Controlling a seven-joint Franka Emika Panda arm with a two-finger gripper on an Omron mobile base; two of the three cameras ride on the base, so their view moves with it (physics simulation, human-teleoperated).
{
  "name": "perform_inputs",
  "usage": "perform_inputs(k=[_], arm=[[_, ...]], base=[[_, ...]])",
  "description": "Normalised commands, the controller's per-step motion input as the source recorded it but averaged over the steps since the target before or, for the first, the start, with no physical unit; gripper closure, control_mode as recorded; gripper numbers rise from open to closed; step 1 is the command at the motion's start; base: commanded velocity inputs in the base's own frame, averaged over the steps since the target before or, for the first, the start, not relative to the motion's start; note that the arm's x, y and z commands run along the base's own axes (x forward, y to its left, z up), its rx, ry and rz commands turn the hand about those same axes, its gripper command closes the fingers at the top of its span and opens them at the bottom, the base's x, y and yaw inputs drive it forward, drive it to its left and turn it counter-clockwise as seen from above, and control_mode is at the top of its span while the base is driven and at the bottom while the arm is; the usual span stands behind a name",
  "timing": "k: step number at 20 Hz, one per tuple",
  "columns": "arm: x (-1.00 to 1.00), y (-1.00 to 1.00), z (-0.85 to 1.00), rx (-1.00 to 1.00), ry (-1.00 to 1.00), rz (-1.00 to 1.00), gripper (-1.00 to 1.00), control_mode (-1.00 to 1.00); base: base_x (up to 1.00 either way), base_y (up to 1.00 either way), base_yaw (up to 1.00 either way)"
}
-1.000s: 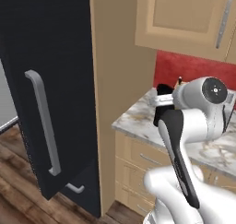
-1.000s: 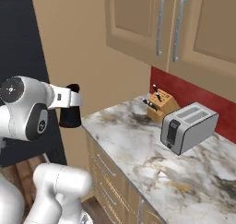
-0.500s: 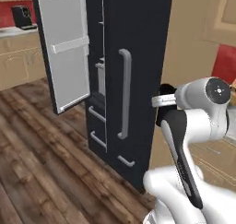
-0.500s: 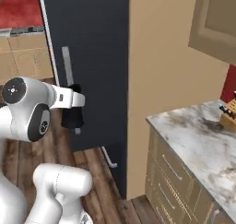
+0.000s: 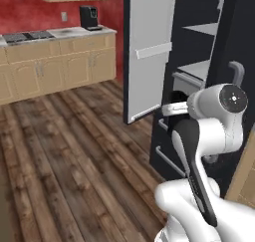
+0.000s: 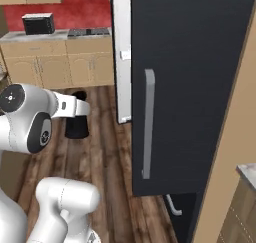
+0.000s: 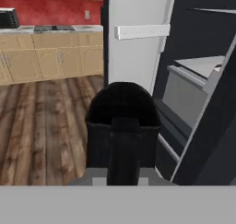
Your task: Move the beet and grapes from the top shelf to the second highest shelf to make space. Then, place the pitcher from the counter on the cleared top shelf.
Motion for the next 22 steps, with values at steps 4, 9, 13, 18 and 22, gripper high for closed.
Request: perform_inputs(k=[4,9,13,18,22], arm=[[0.0,0.0,0.0,0.0,0.0,0.0,1.0,1.0],[0.0,0.0,0.0,0.0,0.0,0.0,1.0,1.0],[0.0,0.0,0.0,0.0,0.0,0.0,1.0,1.0],[0.0,0.0,0.0,0.0,0.0,0.0,1.0,1.0],[0.0,0.0,0.0,0.0,0.0,0.0,1.0,1.0]], base=[[0.74,0.11,0.07],[0.66,0.15,-0.04],[0.52,0.28,-0.26],[0.49,0.27,-0.37],[0.5,0.26,-0.44]])
